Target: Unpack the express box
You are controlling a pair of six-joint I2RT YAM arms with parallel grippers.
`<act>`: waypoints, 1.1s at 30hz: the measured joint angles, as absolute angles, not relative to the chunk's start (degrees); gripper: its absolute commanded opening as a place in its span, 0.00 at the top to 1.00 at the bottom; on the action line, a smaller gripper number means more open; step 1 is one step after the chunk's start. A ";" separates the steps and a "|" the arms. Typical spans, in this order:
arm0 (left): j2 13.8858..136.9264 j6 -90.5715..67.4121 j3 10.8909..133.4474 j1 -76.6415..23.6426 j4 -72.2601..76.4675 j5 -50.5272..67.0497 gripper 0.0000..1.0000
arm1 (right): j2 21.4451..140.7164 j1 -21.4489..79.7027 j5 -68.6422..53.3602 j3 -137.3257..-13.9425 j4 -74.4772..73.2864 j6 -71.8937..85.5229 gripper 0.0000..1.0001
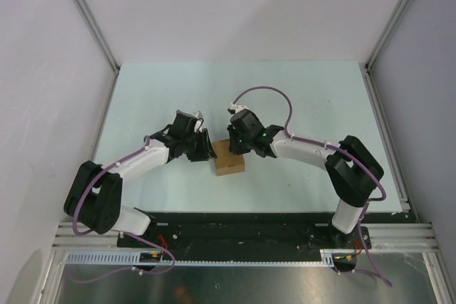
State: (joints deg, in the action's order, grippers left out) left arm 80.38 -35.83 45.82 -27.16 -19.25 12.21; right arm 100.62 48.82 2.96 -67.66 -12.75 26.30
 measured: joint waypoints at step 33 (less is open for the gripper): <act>80.14 -33.95 44.10 -24.67 -16.67 15.66 0.69 | 102.08 53.34 5.32 -71.68 -14.13 23.22 0.61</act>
State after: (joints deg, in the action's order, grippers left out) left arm 80.14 -33.95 44.10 -24.67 -16.67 15.66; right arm 102.08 53.34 5.32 -71.68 -14.13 23.22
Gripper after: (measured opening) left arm 0.310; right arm 0.348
